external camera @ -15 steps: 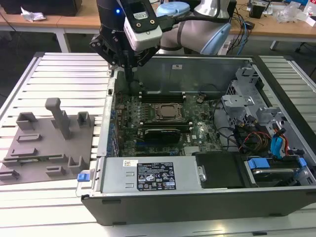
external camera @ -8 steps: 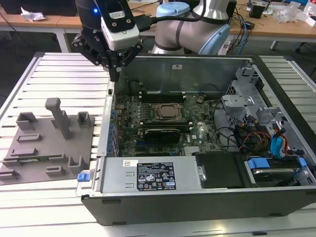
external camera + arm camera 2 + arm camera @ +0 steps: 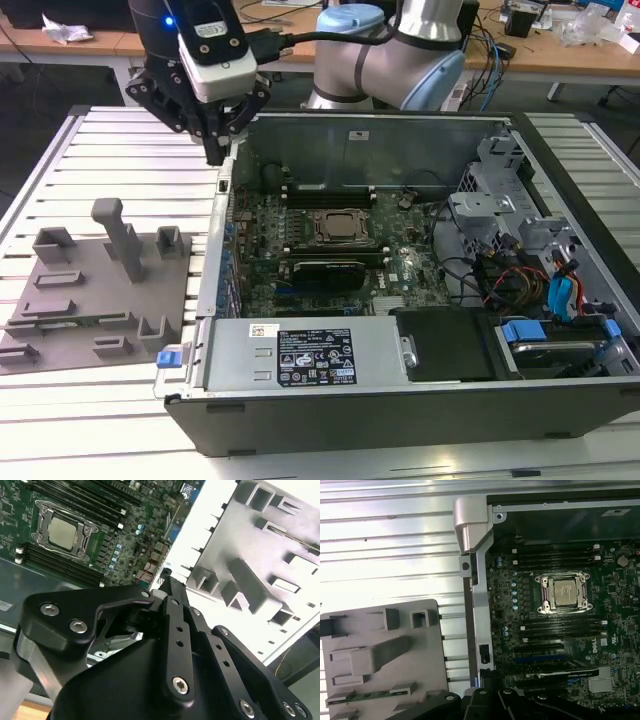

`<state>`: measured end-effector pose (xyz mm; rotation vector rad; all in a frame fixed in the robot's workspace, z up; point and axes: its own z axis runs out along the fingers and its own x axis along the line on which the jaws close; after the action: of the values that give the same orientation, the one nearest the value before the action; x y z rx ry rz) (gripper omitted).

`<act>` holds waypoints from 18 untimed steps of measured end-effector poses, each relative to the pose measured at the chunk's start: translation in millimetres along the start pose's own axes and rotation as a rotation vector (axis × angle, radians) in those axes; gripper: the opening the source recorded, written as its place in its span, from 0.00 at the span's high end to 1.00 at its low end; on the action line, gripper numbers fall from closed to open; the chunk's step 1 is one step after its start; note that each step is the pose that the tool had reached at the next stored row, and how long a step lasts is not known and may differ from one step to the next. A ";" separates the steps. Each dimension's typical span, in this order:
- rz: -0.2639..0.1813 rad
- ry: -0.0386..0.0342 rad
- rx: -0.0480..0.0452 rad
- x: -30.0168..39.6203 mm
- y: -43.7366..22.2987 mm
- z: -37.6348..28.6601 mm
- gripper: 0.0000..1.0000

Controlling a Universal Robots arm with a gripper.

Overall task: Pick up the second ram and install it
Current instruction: 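Reach for the second ram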

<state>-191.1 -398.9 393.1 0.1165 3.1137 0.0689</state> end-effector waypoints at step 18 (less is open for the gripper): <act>0.000 0.0000 0.0000 48.8 -3.6 -0.6 0.89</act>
<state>-240.0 -398.8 392.5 0.1166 3.1137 0.0689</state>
